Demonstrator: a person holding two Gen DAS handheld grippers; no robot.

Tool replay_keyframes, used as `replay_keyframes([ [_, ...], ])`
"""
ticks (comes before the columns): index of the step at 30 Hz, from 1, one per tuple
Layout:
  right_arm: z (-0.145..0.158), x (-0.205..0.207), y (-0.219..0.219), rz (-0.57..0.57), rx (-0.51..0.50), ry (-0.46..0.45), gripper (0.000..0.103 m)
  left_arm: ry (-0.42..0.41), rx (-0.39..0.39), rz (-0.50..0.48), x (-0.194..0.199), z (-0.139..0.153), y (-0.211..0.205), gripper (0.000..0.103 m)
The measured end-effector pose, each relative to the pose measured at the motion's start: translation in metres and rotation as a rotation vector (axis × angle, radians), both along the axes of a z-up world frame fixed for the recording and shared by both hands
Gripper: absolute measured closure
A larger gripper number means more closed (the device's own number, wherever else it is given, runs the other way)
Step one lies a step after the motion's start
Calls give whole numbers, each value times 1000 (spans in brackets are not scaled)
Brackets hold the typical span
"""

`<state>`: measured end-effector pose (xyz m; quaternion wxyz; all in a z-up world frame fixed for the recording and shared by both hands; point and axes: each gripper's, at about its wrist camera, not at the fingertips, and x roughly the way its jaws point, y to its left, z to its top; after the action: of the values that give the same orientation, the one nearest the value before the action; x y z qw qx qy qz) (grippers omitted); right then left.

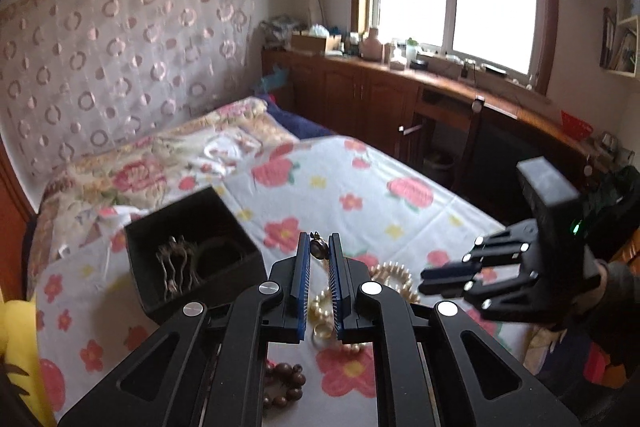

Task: Organize jewelry
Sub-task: 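Grasp the pearl necklace with the left tool and lift it up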

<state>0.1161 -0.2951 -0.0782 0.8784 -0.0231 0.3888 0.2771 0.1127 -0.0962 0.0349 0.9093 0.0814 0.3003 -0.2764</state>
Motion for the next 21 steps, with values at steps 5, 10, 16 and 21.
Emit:
replay_keyframes([
  [5, 2, 0, 2, -1, -3, -2, 87, -49, -30, 5, -2, 27, 0, 95],
  [10, 0, 3, 0, -10, -15, -1, 87, -108, -62, 16, -10, 56, 4, 95],
  [16, -2, 14, -1, -22, -26, 3, 87, -168, -85, 37, -18, 84, 13, 95],
  [21, -7, 31, 5, -25, -55, 12, 77, -176, -102, 52, -20, 94, 22, 95],
])
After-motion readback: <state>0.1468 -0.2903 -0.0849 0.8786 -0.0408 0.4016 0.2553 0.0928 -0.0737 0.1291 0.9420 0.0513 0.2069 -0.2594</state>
